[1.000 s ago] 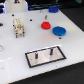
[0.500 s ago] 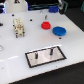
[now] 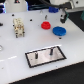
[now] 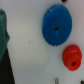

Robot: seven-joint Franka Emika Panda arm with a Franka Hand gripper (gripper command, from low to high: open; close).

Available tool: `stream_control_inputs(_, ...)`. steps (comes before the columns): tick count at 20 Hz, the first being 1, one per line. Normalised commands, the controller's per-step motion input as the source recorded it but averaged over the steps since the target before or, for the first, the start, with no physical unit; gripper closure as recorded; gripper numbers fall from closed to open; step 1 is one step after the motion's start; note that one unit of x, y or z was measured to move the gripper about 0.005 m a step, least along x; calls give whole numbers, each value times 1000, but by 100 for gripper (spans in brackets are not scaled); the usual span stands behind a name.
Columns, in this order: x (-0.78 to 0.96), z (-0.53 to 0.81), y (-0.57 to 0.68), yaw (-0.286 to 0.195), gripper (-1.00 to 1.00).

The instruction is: Insert the blue gear onto the right peg, followed by the red gear

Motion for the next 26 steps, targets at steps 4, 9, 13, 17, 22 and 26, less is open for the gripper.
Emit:
stream_control_inputs(4, -422, -419, -250, 0, -100)
stream_control_inputs(9, -328, -430, -298, 0, -100)
stream_control_inputs(13, -132, -436, -227, 0, -100)
stream_control_inputs(17, -206, -416, -41, 0, -100)
stream_control_inputs(22, -493, -227, 111, 0, 100)
stream_control_inputs(26, -504, -182, 245, 0, 100)
